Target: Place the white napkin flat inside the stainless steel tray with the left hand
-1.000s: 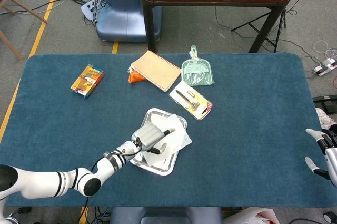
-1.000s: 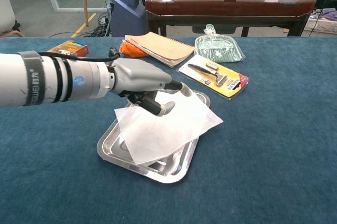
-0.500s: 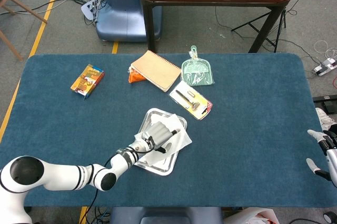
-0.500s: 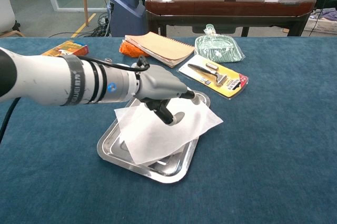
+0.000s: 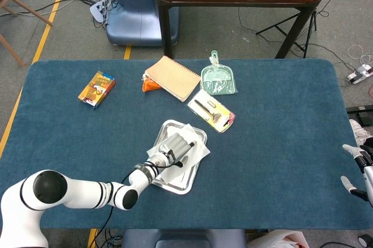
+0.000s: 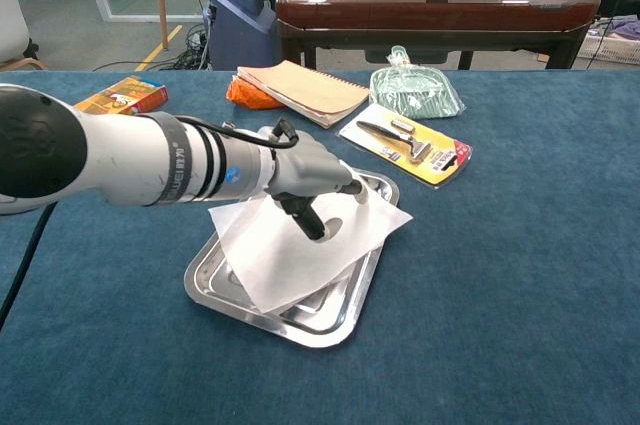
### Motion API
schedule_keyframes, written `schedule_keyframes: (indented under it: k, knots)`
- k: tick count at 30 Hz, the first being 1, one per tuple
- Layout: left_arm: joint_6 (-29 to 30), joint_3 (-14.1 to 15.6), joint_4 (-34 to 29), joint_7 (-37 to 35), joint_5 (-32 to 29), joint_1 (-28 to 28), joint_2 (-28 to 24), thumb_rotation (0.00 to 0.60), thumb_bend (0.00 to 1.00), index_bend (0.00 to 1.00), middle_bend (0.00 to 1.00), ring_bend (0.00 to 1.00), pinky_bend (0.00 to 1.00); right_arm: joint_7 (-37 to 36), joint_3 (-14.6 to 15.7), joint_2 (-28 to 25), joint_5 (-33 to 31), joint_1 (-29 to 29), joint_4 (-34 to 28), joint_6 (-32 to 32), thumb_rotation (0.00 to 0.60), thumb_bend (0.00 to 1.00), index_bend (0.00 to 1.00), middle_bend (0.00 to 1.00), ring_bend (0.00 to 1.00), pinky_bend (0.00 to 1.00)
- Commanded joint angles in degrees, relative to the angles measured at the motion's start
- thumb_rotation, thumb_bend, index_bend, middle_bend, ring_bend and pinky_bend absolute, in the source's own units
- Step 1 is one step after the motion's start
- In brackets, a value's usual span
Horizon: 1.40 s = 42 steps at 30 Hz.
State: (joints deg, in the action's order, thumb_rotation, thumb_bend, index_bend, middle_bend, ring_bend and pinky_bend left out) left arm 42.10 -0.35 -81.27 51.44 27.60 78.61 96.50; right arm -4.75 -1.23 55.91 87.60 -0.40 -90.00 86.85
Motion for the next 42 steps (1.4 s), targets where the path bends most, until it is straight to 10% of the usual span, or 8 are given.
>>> schedule_keyframes:
  k: [1, 26, 42]
  knots:
    - [0.93, 1.16, 0.33, 1.35, -2.36, 1.03, -0.07, 0.238, 0.53, 0.10, 1.00, 1.00, 1.00, 0.01, -0.05, 0.03, -0.03, 0.02, 0.02, 0.00, 0.600, 0.27, 0.21, 0.25, 0.14, 0.22]
    - [10.78, 5.10, -5.89, 14.06, -19.76, 5.47, -1.47, 0.196, 0.53, 0.11, 1.00, 1.00, 1.00, 1.14, 0.00, -0.24, 0.67, -0.08, -1.22, 0.59, 0.600, 0.27, 0.21, 0.25, 0.14, 0.22]
    - [15.58, 5.07, -16.62, 8.65, -11.36, 0.84, -9.69, 0.175, 0.53, 0.11, 1.00, 0.99, 1.00, 1.31, -0.04, -0.13, 1.35, 0.22, -1.69, 0.68, 0.600, 0.27, 0.21, 0.25, 0.14, 0.22]
